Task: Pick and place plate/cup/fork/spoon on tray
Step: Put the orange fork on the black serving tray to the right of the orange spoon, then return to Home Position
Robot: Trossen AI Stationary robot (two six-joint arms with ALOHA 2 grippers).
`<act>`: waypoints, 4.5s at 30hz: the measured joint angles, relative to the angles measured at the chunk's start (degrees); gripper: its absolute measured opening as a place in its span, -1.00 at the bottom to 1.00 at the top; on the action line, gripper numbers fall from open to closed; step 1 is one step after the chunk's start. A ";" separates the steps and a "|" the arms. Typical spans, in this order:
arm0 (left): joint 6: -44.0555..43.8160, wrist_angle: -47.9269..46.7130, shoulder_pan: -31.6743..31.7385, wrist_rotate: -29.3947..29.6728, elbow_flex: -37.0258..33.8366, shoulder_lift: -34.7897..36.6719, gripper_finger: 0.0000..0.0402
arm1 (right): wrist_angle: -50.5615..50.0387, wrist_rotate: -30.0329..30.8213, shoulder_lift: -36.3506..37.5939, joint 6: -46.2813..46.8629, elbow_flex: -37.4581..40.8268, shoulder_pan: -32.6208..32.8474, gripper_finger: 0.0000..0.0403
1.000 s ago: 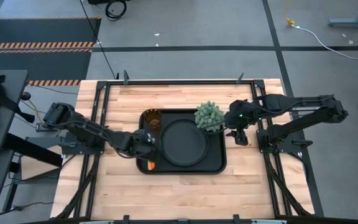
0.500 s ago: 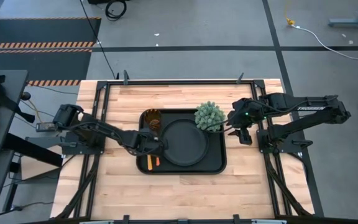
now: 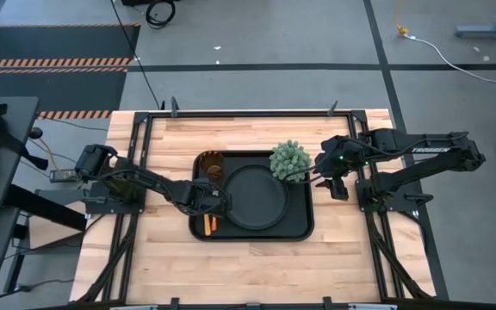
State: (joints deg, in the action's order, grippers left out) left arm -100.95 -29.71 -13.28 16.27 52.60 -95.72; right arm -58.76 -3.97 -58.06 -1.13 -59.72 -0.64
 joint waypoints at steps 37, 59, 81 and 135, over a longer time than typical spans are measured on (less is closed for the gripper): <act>1.52 -3.84 -0.41 -3.46 0.00 0.04 -0.98 | 0.93 1.35 -0.02 1.09 0.00 -0.70 0.07; 0.59 6.05 -0.40 -9.46 0.00 1.55 -0.22 | 0.47 -3.29 4.15 -6.09 -3.87 0.01 0.07; 4.89 18.66 0.31 -3.00 0.00 2.78 -0.42 | 2.56 -11.30 10.18 -9.08 -6.67 -2.76 -0.90; 69.99 46.98 1.76 3.38 -18.51 49.52 -0.36 | 52.86 -1.70 6.19 7.48 9.16 -5.01 -0.85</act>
State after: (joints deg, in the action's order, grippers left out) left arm -30.95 17.27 -11.52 19.65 34.09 -46.20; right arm -5.89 -5.67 -51.87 6.35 -50.57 -5.65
